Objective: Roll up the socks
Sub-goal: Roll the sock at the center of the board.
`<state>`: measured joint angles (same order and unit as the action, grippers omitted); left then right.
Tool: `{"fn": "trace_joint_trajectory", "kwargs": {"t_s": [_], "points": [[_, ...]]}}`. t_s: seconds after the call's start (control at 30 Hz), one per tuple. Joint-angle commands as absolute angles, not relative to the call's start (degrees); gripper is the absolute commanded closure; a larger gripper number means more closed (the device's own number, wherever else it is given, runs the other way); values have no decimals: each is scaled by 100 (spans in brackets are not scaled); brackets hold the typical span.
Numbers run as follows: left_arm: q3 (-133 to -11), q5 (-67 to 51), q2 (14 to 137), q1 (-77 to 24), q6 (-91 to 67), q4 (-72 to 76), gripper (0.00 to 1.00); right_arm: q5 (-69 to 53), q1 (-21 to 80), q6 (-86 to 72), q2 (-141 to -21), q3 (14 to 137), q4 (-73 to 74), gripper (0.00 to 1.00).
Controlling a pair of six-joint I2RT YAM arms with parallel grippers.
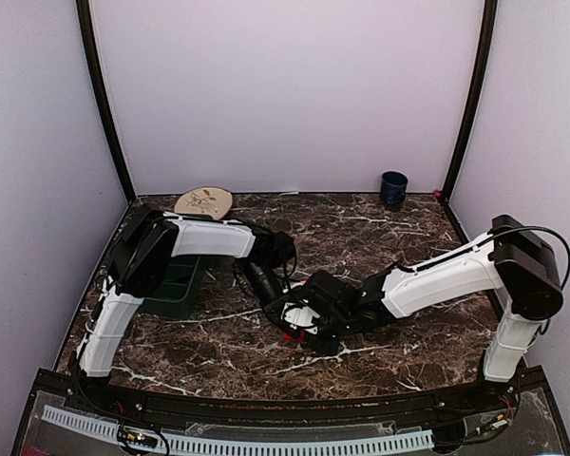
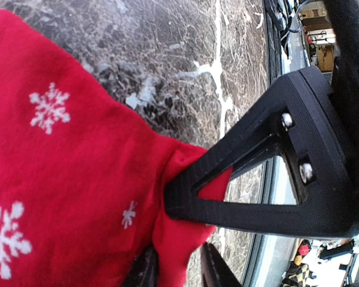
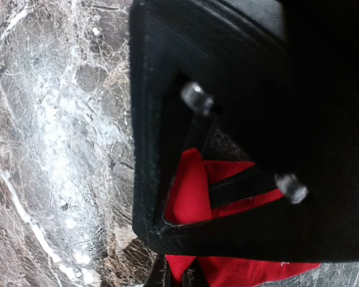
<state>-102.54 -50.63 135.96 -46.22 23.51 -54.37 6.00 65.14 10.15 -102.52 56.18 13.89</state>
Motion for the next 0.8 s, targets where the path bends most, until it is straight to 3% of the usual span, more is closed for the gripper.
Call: {"fn": "trace_joint_trajectory", "kwargs": {"t_s": [0.0, 0.77], "points": [[-10274, -4828, 13559, -4526, 2294, -5609, 71, 222, 6400, 783, -10580, 5569, 2266, 98], [-8805, -3777, 12507, -3875, 1407, -3794, 69, -219, 6221, 243, -10488, 5786, 2474, 98]]}}
